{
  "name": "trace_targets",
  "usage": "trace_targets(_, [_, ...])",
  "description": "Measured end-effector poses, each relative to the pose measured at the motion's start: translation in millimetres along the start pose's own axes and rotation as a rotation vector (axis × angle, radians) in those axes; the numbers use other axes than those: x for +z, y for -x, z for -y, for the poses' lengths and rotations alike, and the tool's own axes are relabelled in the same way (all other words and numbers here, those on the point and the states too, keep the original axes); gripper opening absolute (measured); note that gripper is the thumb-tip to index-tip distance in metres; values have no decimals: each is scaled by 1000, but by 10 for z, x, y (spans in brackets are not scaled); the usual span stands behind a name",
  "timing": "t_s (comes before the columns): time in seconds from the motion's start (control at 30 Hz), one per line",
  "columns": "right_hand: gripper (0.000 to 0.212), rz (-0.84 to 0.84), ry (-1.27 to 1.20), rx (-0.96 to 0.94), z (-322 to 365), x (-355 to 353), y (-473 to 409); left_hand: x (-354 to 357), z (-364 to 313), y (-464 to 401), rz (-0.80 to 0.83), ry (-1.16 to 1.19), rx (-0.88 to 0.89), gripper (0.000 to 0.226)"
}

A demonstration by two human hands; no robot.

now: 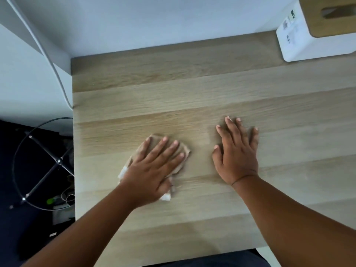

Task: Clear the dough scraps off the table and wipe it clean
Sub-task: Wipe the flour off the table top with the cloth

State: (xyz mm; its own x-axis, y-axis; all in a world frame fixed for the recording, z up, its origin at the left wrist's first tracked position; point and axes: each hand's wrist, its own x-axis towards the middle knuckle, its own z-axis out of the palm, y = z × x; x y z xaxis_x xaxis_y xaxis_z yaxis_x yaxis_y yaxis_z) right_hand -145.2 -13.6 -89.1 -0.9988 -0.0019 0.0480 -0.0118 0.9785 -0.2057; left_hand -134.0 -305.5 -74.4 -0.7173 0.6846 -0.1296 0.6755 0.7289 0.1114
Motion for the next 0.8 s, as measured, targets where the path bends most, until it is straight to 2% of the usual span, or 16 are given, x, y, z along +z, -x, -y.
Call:
trace_targets(0.1, [59, 6, 5, -3, -12, 17, -1, -52, 448, 379, 25, -15, -76, 72])
trace_targets(0.2, [59, -1, 6, -3, -16, 30, 0, -140, 963, 268, 42, -15, -217, 72])
trace_targets(0.33, [60, -7, 10, -2, -11, 35, -4, -245, 1343, -433, -10, 44, -484, 71])
trace_targets(0.47, [60, -3, 4, 9, 5, 17, -3, -340, 1311, -1242, -22, 117, -663, 74])
trace_targets(0.53, [60, -1, 5, 9, 16, 10, -2, -358, 1189, -1488, -3, 114, -637, 75])
trace_targets(0.63, [59, 8, -2, 8, 18, -5, -4, -324, 788, -1586, 15, 84, -462, 73])
trace_targets(0.8, [69, 49, -42, -7, 14, -74, -5, -171, -65, -1105, 2, 63, -230, 70])
